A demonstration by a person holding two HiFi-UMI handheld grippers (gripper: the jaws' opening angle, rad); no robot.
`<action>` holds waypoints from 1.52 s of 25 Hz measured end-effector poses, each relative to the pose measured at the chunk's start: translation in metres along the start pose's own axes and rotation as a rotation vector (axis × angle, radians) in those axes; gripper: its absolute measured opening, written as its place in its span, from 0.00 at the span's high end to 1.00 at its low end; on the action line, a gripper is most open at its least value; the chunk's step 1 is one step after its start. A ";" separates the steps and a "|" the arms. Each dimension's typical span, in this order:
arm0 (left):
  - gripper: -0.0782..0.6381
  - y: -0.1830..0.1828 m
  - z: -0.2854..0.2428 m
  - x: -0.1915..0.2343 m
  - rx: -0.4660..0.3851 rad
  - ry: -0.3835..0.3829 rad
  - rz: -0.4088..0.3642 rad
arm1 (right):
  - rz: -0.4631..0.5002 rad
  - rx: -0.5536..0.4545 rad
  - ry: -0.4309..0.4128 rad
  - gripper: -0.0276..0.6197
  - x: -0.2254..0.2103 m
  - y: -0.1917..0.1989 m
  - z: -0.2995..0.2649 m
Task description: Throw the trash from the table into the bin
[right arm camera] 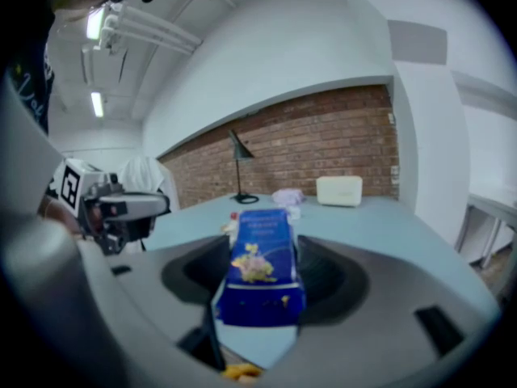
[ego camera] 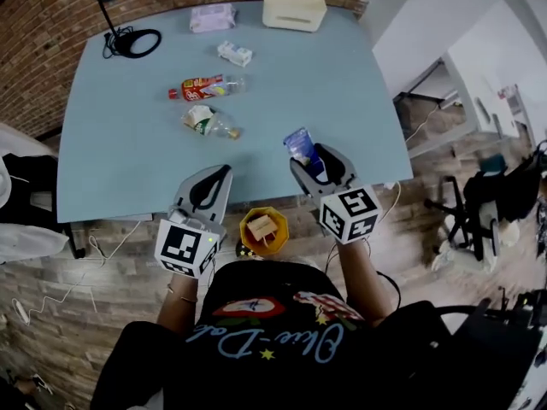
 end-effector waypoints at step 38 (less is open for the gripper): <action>0.88 -0.023 0.103 -0.212 0.082 -0.154 -0.017 | 0.021 -0.085 -0.231 0.54 0.032 0.057 0.202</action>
Point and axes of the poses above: the fingertips, and each gripper's own axes: z backward along the fingers, x to its left, y out of its underside, the point moved 2 cm from there along z, backward along the fingers, and after that the axes turned 11 degrees about -z, right-handed, at the moved point
